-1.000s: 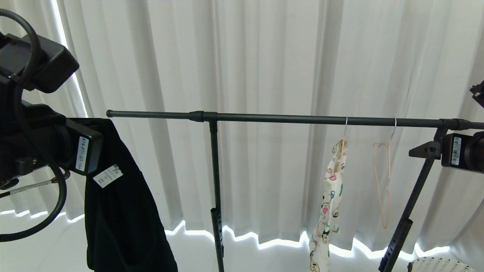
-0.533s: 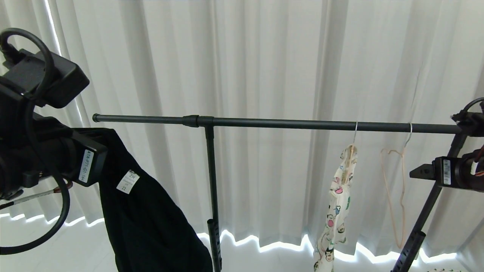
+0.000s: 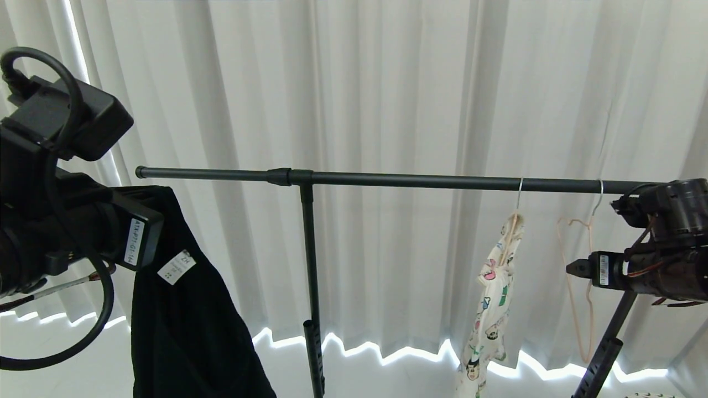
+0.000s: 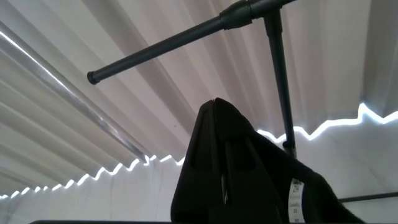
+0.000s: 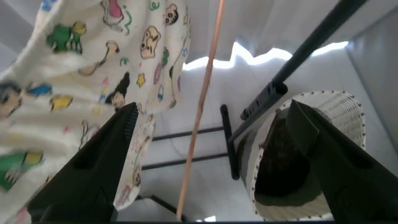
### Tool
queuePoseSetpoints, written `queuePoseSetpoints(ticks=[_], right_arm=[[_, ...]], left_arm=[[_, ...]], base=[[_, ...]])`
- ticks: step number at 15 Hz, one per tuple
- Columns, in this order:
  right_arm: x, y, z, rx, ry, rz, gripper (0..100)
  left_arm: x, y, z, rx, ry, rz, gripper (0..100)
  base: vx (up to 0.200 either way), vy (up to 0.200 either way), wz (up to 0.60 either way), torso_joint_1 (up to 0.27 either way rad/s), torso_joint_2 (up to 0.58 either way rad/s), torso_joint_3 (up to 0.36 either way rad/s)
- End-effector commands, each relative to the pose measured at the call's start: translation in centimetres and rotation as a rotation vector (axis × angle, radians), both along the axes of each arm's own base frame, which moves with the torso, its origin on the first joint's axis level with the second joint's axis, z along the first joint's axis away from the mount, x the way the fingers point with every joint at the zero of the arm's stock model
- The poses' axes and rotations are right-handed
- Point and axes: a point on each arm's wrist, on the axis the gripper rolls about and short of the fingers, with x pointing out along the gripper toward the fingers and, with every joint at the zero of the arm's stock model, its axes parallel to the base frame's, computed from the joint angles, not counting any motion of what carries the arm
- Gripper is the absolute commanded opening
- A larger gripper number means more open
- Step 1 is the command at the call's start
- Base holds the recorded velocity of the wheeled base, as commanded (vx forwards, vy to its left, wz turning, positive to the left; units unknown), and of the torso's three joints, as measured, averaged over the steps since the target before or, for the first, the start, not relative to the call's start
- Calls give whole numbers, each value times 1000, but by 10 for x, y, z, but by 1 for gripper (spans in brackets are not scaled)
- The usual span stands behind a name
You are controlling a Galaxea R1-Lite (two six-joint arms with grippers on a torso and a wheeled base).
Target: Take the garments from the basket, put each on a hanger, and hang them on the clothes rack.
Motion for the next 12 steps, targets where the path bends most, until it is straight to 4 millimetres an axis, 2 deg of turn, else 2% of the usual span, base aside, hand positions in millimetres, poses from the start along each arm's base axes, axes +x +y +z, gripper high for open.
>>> queuePoseSetpoints(ticks=[1, 5, 12], right_arm=[[22, -4, -29, -13, 69, -29, 100], [34, -8, -43, -11, 96, -52, 100], [37, -6, -46, -9, 84, -47, 100]], left_arm=[[-1, 1, 0, 0, -1, 3, 0], [0, 0, 3, -19, -40, 4, 0], [0, 0, -1, -13, -27, 3, 0]], base=[[0, 0, 0, 0, 0, 0], [0, 0, 0, 0, 0, 0], [0, 0, 0, 0, 0, 0]])
